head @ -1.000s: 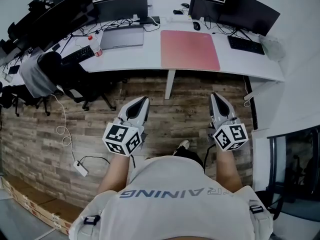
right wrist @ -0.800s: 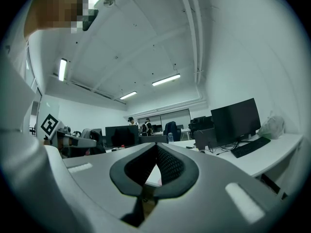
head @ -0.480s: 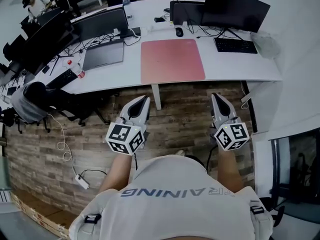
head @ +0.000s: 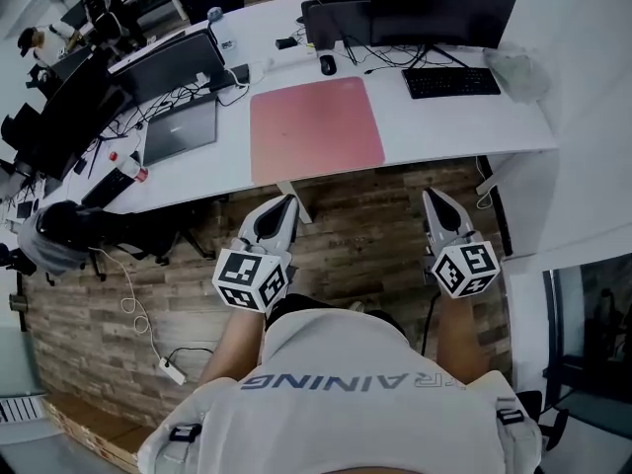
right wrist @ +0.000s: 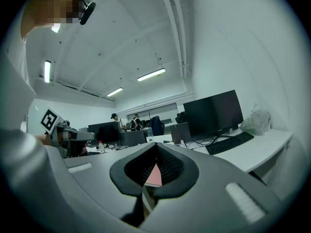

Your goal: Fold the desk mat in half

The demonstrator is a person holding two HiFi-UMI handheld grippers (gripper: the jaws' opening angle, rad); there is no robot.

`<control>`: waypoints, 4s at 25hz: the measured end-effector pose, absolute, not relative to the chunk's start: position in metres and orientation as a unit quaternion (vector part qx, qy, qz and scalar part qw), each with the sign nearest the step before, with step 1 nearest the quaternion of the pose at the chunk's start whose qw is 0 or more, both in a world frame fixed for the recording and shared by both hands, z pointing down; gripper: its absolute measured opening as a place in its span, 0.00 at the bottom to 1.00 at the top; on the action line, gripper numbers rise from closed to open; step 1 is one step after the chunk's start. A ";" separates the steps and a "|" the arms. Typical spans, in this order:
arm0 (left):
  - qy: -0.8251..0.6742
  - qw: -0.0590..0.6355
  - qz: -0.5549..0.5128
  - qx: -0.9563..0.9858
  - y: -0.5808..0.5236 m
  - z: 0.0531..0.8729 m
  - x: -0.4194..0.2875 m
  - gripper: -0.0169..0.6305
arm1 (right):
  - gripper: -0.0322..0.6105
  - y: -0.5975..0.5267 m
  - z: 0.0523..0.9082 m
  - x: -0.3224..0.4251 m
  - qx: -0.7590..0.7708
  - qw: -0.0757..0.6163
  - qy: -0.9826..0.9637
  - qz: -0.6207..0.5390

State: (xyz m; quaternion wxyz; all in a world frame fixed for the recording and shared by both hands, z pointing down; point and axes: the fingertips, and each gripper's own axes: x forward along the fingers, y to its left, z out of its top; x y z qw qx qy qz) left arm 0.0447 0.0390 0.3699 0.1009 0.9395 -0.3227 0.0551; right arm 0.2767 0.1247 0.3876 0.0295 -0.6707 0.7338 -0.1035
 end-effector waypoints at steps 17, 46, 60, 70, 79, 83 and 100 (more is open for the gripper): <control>-0.245 0.116 0.073 0.960 -0.062 0.382 0.091 0.03 | 0.08 0.053 0.415 0.292 -0.726 -0.043 0.677 -0.111; -0.134 0.185 0.165 0.960 -0.211 0.479 0.125 0.03 | 0.09 -0.036 0.528 0.320 -0.810 -0.007 0.511 -0.288; -0.181 0.191 0.212 0.941 -0.170 0.498 0.155 0.03 | 0.22 -0.050 0.671 0.338 -0.728 -0.031 0.505 -0.464; -0.209 0.190 0.223 0.933 -0.184 0.502 0.134 0.03 | 0.25 -0.061 0.721 0.326 -0.699 0.025 0.458 -0.548; -0.215 0.193 0.220 0.932 -0.194 0.502 0.109 0.03 | 0.10 -0.065 0.710 0.323 -0.736 -0.021 0.451 -0.504; -0.214 0.196 0.214 0.933 -0.195 0.502 0.102 0.03 | 0.09 -0.068 0.696 0.321 -0.753 -0.053 0.462 -0.465; -0.293 0.204 0.154 0.921 -0.218 0.472 0.006 0.03 | 0.08 -0.153 0.605 0.226 -0.699 -0.137 0.620 -0.329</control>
